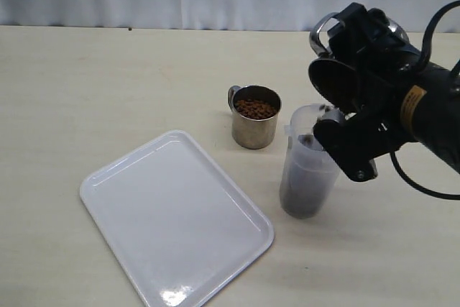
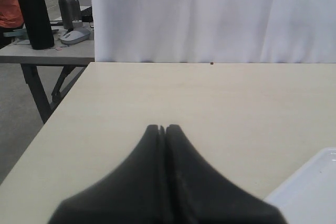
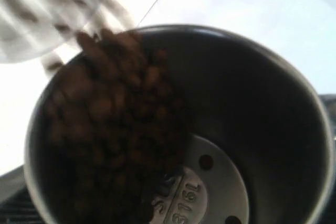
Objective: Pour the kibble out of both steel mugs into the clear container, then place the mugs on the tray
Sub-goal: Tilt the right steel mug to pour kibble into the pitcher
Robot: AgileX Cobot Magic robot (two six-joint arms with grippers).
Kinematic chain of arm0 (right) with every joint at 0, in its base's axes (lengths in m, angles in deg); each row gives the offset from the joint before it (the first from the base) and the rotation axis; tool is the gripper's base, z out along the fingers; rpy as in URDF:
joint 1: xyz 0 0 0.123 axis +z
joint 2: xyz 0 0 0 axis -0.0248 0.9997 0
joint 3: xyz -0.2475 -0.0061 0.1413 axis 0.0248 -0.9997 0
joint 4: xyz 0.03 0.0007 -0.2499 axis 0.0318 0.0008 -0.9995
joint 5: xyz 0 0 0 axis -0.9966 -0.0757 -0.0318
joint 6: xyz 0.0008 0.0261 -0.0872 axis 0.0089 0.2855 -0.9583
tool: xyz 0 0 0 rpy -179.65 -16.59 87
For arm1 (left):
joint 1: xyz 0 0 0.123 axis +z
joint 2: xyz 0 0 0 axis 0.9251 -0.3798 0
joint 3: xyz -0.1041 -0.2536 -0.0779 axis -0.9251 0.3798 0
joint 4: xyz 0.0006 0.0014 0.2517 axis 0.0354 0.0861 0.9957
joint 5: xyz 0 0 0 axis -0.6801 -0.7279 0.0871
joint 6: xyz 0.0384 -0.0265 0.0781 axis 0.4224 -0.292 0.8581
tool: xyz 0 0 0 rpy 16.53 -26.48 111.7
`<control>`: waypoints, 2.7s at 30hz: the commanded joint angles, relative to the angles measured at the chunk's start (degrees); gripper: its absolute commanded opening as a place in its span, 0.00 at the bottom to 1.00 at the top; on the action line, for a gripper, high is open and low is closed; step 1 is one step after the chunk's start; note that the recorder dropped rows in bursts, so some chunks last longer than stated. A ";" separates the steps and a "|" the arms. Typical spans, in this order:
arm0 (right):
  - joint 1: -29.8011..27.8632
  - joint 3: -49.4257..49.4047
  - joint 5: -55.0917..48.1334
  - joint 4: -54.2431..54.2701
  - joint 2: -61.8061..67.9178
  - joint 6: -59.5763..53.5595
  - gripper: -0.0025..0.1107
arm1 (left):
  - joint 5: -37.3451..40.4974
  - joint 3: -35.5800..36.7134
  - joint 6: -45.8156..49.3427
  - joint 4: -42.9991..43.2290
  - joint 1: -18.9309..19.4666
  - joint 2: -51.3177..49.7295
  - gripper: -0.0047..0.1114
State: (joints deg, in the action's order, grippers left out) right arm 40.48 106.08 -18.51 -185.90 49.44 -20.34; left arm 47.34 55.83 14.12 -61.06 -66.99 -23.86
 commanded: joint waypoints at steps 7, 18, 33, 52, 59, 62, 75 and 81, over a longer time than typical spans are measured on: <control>0.23 0.48 -0.13 -1.12 -0.22 -3.10 0.06 | -0.38 0.18 0.05 0.02 -0.11 0.20 0.04; 0.23 0.48 -0.13 -1.12 -0.22 -3.10 0.06 | -0.38 0.18 0.05 0.02 -0.11 0.20 0.04; 2.66 0.48 -1.69 -1.12 -0.22 -3.09 0.06 | -0.38 0.18 0.05 0.02 -0.11 0.20 0.04; 4.92 0.48 -5.71 -1.12 -0.22 -16.35 0.06 | -0.25 0.18 0.05 0.02 -0.11 0.20 0.04; 4.92 0.48 -5.84 -1.12 -0.22 -19.55 0.06 | -0.25 0.18 0.05 0.02 -0.11 0.20 0.04; 4.92 0.48 -6.29 -1.12 -0.22 -19.88 0.06 | -0.25 0.18 0.05 0.02 -0.11 0.20 0.04; 10.25 0.48 -12.37 -1.12 -0.22 -20.65 0.06 | -0.42 0.18 0.05 0.02 -0.11 0.20 0.04; 15.41 0.48 -21.50 -1.12 -0.22 -21.09 0.06 | -0.42 0.18 0.05 0.02 -0.11 0.20 0.04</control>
State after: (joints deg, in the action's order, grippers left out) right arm 54.16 106.16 -35.81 -186.12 49.44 -40.81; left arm 47.34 55.83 14.12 -61.06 -66.99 -23.86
